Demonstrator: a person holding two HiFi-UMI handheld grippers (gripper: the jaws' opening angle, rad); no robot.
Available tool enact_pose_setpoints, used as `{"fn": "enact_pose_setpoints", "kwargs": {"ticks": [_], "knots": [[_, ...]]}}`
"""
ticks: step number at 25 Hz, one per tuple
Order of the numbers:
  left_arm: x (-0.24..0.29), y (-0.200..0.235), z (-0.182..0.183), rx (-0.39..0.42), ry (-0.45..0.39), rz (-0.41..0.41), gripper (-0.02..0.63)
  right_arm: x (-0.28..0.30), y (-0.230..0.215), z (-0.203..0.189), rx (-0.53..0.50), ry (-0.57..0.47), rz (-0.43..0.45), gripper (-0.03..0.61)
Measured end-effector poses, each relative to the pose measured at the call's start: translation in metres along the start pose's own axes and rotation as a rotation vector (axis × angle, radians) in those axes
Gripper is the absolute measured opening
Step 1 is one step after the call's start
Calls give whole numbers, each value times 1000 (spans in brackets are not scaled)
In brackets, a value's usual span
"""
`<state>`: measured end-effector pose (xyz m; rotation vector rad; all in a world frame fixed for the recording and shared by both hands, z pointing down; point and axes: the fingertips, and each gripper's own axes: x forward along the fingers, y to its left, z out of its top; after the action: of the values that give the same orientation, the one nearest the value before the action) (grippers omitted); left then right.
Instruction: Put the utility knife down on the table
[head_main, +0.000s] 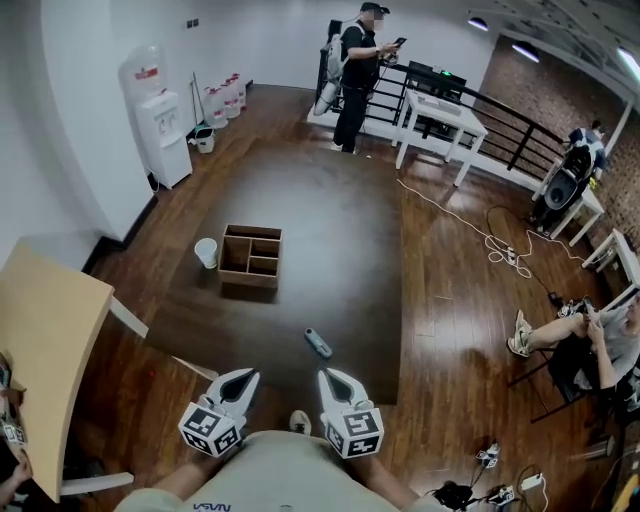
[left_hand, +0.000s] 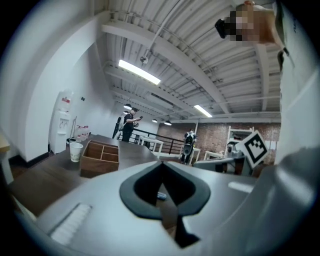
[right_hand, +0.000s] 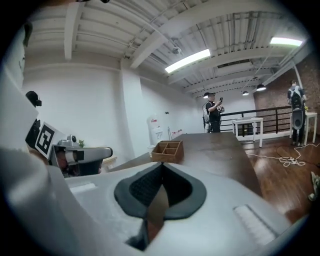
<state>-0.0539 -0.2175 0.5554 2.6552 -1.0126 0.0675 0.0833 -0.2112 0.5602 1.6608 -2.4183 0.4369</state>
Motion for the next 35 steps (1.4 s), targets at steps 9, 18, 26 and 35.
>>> {"fn": "enact_pose_setpoints", "kwargs": {"ticks": [9,18,26,35], "knots": [[-100,-59,-6,76,-31,-79,2,-73,85,-14,-8,-36,-21,2],[-174,-107,-21,49,-57,-117,2,-143,142,-26,-38,-18,-30,2],[-202,-149,-8,41,-139,-105,2,-195,157,-11,-80,-75,-11,2],[-200,-242,-19,52,-123,-146,2,-269,146,-29,-83,-109,34,2]]}}
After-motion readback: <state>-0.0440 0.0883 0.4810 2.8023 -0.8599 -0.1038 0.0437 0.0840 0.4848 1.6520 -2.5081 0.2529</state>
